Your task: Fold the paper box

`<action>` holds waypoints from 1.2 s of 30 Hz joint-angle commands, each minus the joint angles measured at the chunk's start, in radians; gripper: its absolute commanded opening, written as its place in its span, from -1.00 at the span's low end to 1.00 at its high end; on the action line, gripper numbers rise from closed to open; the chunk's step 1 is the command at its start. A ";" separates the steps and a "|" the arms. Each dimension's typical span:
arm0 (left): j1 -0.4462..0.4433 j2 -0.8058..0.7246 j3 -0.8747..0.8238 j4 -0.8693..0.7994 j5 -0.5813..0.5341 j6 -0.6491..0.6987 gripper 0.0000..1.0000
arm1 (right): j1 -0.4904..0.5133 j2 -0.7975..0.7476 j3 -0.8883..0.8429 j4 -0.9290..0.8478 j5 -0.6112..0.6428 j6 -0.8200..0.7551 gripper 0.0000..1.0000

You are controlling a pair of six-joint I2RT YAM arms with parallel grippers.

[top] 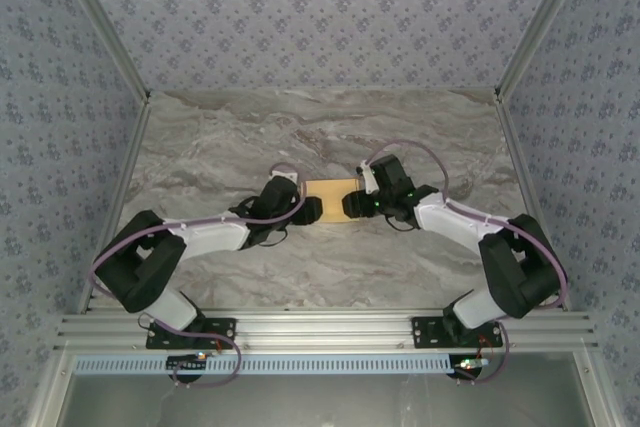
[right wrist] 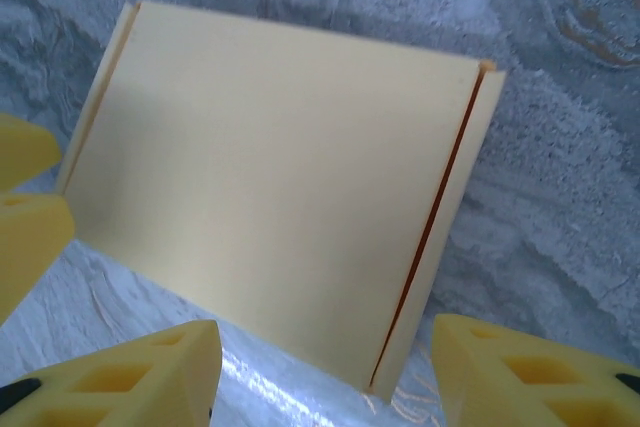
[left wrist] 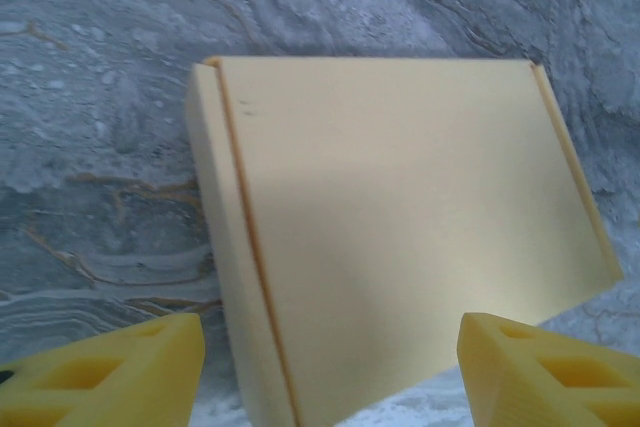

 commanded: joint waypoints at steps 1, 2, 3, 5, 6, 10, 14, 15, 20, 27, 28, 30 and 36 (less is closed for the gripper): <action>0.034 0.011 0.057 -0.008 0.060 0.001 0.36 | -0.031 0.066 0.046 0.005 -0.037 0.060 0.18; 0.044 0.020 0.067 -0.016 0.070 0.001 0.36 | -0.036 0.079 0.053 0.007 -0.041 0.067 0.17; 0.051 0.028 0.074 -0.016 0.080 0.001 0.36 | -0.039 0.091 0.060 0.011 -0.043 0.071 0.17; 0.064 0.046 0.086 -0.014 0.097 0.001 0.34 | -0.037 0.108 0.068 0.024 -0.055 0.077 0.15; 0.068 0.054 0.091 -0.013 0.101 0.001 0.32 | -0.036 0.113 0.071 0.030 -0.059 0.080 0.14; 0.085 0.103 0.120 -0.015 0.143 0.000 0.26 | -0.030 0.137 0.080 0.047 -0.079 0.092 0.11; 0.101 0.123 0.127 -0.009 0.160 -0.004 0.24 | -0.020 0.160 0.093 0.067 -0.101 0.106 0.08; 0.105 0.122 0.127 -0.009 0.158 -0.004 0.24 | -0.018 0.165 0.097 0.069 -0.104 0.108 0.08; 0.130 0.120 0.113 -0.010 0.153 0.001 0.24 | -0.013 0.182 0.128 0.050 -0.096 0.100 0.08; 0.154 0.058 0.112 -0.065 0.086 0.083 0.34 | -0.010 0.044 0.168 -0.139 0.106 -0.012 0.17; 0.153 0.040 0.103 -0.072 0.067 0.100 0.36 | -0.009 0.011 0.173 -0.168 0.151 -0.037 0.19; 0.154 -0.009 0.083 -0.082 0.022 0.132 0.38 | 0.000 -0.051 0.182 -0.218 0.243 -0.070 0.22; 0.153 -0.230 -0.017 -0.101 -0.195 0.277 0.57 | 0.033 -0.227 0.177 -0.302 0.573 -0.180 0.47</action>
